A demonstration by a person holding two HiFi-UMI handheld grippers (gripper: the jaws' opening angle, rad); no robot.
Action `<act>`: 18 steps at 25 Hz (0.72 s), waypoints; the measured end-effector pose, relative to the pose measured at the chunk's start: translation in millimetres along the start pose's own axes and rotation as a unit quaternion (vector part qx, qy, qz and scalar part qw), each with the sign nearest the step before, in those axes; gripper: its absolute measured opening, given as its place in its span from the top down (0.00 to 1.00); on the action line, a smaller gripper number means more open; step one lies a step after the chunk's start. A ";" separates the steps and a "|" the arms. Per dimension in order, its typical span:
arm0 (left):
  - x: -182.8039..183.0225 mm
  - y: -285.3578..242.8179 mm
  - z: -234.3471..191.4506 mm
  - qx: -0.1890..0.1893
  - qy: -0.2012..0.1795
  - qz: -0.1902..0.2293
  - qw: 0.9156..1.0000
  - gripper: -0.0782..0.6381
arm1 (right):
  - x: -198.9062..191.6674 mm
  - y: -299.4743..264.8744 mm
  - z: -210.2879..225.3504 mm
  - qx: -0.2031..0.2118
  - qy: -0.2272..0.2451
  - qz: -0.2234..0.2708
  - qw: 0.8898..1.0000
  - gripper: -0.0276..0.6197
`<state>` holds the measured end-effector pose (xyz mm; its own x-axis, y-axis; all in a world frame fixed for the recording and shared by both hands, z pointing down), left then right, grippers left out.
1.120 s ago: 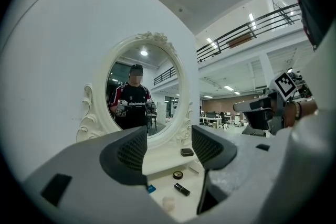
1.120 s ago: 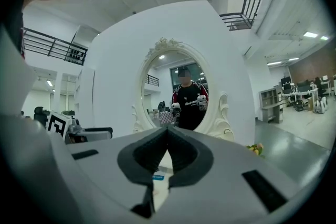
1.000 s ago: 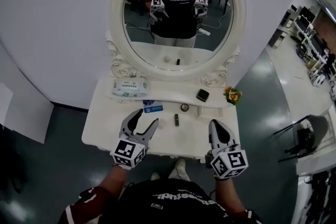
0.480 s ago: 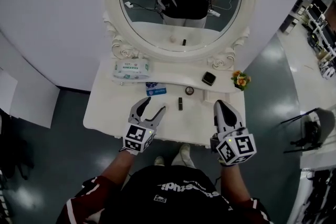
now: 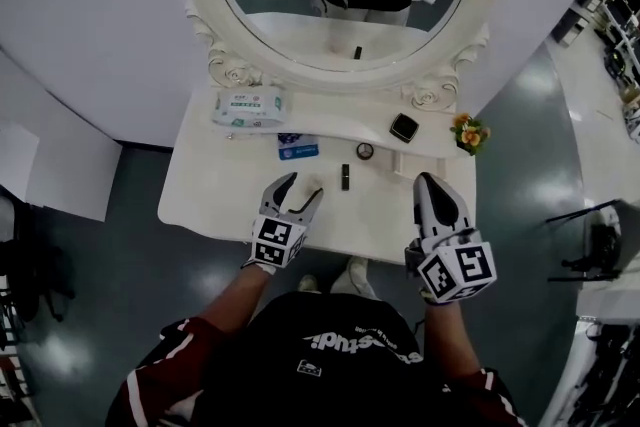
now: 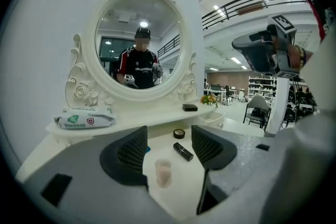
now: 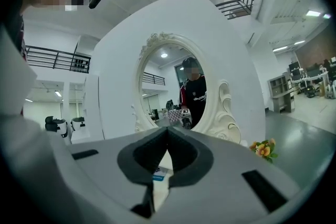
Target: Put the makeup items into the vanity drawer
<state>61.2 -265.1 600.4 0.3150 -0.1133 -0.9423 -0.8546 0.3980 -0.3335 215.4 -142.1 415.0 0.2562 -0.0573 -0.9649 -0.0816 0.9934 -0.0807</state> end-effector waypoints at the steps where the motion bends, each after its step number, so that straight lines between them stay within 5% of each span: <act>1: -5.8 -3.3 -0.7 0.004 0.004 -0.007 1.000 0.54 | -0.5 -0.3 3.8 0.000 -0.003 -0.002 1.000 0.95; 18: -102.9 -50.3 -0.5 0.019 0.007 -0.129 0.991 0.54 | -10.4 -16.2 39.7 0.007 -0.008 -0.021 1.000 0.95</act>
<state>71.6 -273.9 714.1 0.5154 -0.2292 -0.8257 -0.7296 0.3881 -0.5631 252.3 -153.6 436.3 0.2742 -0.0979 -0.9567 -0.0578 0.9913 -0.1180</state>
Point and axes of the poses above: the fingertips, and each gripper's own axes: y backward along the fingers, z to its right, x out of its top, the point moved 1 cm from there along y, backward along the fingers, and after that the axes turned 4 degrees about -y, right-handed, at the moved point
